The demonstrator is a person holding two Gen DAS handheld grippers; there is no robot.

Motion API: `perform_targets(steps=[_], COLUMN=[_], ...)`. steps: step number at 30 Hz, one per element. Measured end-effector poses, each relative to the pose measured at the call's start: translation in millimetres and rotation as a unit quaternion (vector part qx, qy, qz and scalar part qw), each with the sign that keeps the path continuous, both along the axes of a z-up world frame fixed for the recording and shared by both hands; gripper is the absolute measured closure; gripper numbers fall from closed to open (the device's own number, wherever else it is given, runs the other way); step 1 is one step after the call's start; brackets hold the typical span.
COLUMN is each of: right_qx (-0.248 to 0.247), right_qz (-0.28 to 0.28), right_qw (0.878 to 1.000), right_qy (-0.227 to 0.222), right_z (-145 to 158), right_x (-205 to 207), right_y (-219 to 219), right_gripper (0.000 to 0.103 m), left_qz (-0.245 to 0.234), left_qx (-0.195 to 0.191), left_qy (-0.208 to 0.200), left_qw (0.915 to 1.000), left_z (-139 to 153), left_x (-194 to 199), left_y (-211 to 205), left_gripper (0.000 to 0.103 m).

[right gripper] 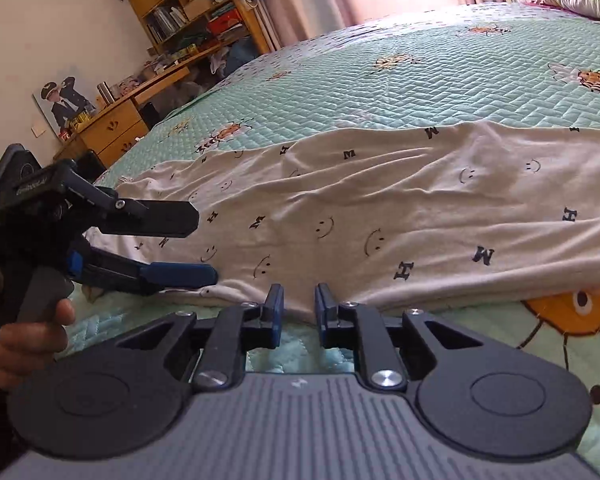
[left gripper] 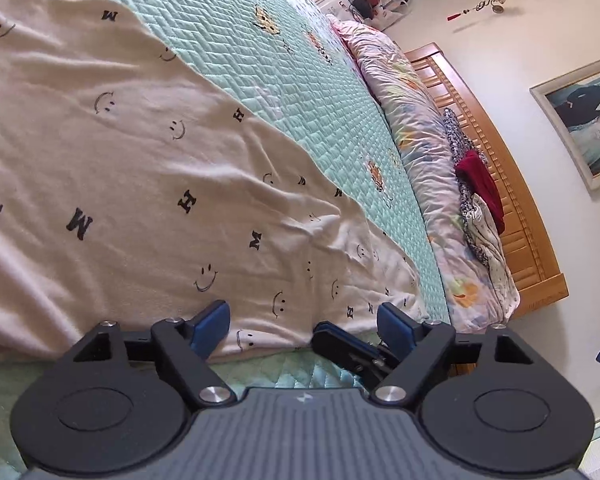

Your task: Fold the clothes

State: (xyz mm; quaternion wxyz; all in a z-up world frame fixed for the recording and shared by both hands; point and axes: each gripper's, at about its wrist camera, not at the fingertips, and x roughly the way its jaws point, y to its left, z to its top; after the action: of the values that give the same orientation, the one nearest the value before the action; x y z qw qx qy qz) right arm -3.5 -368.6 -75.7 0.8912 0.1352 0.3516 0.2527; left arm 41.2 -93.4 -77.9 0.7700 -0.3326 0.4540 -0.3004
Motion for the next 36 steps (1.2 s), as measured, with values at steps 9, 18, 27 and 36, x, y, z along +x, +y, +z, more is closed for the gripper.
perform_targets(steps=[9,18,27,36], right_qx=[-0.052,0.026,-0.030,-0.009], right_qz=[-0.101,-0.175,-0.248,-0.304], right_qw=[0.993,0.983,0.968,0.953], right_qy=[-0.009,-0.053,-0.033,-0.008], right_z=[-1.3,17.5,5.0,-14.7], right_x=[2.7,-1.7,-10.4,0.4], right_y=[-59.1,-105.6,-146.7,-192.3], right_gripper=[0.088,0.088,0.094,0.095], left_qz=[-0.002,0.007,0.009,0.006], left_qx=[0.015,0.038,0.029,0.029], left_qy=[-0.007,-0.017,-0.009,-0.013], left_qw=[0.9999,0.9991,0.9995,0.9995], left_z=[-2.2,9.3,0.8,-0.5], left_x=[8.3,6.6,9.0,7.8], left_y=[-10.7,-10.4,-6.8,-7.6], left_gripper=[0.009,0.009,0.009,0.010])
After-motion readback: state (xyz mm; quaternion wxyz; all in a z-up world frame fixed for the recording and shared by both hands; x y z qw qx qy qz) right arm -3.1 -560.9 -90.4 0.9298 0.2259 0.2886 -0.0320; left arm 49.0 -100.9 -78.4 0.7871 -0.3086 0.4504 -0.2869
